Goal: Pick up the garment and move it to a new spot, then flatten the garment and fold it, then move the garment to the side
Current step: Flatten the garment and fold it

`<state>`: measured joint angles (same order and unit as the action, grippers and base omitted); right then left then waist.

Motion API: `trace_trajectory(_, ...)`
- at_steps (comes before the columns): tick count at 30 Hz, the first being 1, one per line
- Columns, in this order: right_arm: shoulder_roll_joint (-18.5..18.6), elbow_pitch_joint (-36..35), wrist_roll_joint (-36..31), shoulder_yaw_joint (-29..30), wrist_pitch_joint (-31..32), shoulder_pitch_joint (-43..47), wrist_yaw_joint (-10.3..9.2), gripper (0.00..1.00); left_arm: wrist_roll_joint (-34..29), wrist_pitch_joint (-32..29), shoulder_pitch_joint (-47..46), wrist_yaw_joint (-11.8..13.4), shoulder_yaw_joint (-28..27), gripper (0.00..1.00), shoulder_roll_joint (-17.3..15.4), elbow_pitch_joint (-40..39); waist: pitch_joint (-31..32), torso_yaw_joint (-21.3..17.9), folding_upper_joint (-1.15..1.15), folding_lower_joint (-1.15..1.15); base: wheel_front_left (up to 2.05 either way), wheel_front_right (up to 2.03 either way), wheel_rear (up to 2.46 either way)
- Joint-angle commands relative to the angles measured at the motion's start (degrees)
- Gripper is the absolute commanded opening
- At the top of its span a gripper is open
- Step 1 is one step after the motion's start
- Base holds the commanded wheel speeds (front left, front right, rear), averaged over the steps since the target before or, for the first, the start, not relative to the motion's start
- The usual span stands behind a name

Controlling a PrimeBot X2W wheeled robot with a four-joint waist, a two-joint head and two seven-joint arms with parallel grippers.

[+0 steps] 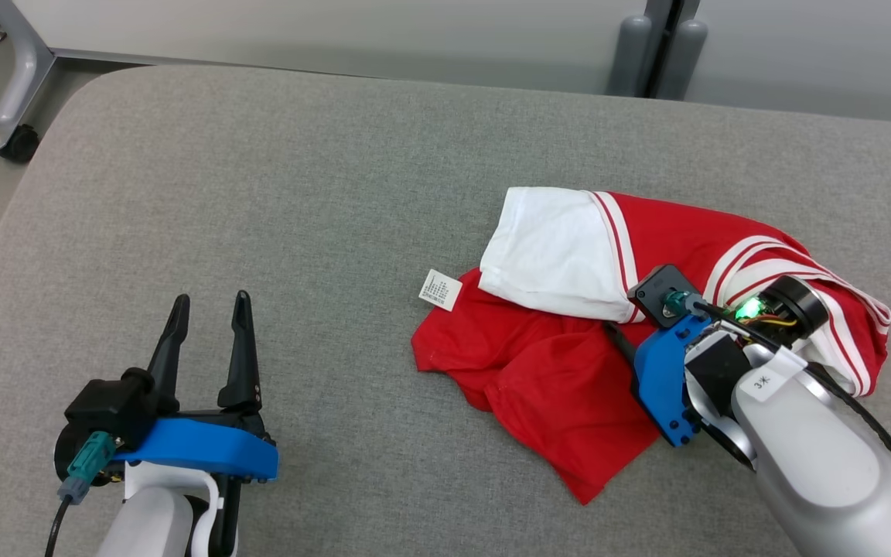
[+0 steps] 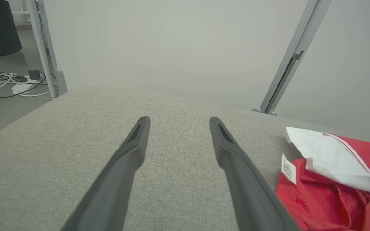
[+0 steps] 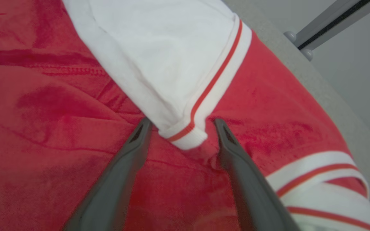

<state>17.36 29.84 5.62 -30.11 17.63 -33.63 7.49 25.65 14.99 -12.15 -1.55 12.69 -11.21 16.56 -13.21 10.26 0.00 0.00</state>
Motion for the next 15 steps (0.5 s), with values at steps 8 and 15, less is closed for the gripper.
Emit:
trace_trajectory(8,-1.19,1.48,3.64,3.1,-6.25,-1.19,0.01,0.0,-1.67,0.27,-0.59,-0.84,-1.7,1.0,0.55,1.01,1.11,-1.49,0.0,0.0,0.0,0.0,0.0)
trace_trajectory(15,-2.63,-13.15,9.85,13.16,-9.74,11.52,0.01,0.0,-1.76,0.26,2.3,-0.6,-3.8,1.0,-0.34,1.07,5.12,-6.06,0.0,0.0,0.0,0.0,0.0)
